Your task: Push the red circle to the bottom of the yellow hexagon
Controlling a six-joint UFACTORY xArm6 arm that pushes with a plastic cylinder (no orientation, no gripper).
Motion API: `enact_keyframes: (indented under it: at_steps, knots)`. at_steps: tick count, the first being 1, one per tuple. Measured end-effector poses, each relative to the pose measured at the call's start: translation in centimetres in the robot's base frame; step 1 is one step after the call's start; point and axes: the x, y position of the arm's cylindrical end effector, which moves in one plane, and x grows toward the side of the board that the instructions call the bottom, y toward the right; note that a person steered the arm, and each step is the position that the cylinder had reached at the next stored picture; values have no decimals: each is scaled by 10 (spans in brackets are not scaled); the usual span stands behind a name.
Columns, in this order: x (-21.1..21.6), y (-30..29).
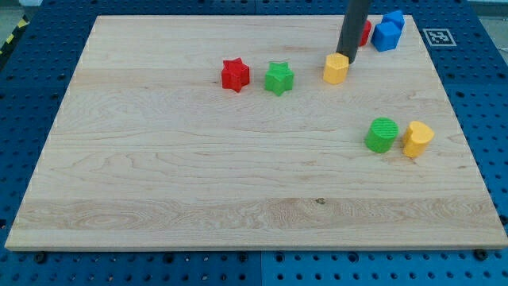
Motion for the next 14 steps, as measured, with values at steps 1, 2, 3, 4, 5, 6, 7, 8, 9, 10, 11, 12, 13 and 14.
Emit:
enact_keyframes:
  at_steps: [1,2,3,4,5,6,7,8,9,10,11,12,13,14]
  knots:
    - [4,-17]
    - [15,-31]
    - [19,-32]
    - [3,-27]
    - [-34,-23]
    - [-70,-28]
    - [-107,3]
    - [-121,23]
    - [-121,31]
    - [-114,33]
    - [-94,44]
    - [-81,64]
    - [-73,64]
    - [-51,64]
